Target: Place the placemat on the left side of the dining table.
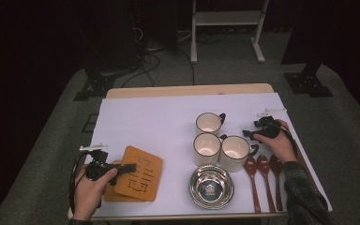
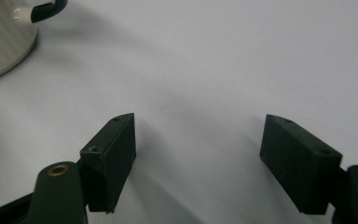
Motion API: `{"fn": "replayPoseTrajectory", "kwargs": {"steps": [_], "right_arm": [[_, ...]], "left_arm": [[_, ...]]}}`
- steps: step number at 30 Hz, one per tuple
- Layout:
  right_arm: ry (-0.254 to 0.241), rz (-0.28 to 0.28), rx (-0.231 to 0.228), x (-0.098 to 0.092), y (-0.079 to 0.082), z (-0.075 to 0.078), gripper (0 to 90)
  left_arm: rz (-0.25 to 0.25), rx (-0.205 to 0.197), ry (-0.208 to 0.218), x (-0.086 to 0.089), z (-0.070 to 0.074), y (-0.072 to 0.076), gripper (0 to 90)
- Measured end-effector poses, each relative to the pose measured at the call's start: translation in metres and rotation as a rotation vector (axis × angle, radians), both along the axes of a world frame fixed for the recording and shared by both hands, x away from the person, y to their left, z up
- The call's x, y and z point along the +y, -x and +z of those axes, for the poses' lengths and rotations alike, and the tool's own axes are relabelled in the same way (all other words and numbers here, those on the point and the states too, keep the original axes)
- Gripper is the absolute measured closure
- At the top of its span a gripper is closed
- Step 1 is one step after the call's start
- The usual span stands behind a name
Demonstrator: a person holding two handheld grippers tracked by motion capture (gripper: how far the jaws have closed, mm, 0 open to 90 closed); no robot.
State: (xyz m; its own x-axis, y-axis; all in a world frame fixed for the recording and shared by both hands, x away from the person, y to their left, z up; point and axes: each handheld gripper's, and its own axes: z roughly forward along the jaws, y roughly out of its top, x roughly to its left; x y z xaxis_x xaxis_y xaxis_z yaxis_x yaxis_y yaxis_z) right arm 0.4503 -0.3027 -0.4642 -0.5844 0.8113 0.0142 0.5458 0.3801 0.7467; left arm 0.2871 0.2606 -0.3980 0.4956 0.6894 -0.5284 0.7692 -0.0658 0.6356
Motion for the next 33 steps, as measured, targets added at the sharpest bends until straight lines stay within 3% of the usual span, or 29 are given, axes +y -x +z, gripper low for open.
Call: {"fn": "replayPoseTrajectory", "kwargs": {"steps": [13,26,33], "right_arm": [[0.000,0.000,0.000,0.000,0.000,0.000,25.1],[-0.001,0.001,-0.001,0.000,0.000,0.000,25.2],[-0.001,0.001,0.000,0.000,0.000,0.000,25.2]], "left_arm": [[-0.036,-0.004,0.065,-0.006,0.009,-0.003,86.4],[-0.054,-0.042,0.044,-0.015,0.018,-0.006,86.6],[-0.064,-0.075,0.008,-0.024,0.027,-0.009,86.6]]}}
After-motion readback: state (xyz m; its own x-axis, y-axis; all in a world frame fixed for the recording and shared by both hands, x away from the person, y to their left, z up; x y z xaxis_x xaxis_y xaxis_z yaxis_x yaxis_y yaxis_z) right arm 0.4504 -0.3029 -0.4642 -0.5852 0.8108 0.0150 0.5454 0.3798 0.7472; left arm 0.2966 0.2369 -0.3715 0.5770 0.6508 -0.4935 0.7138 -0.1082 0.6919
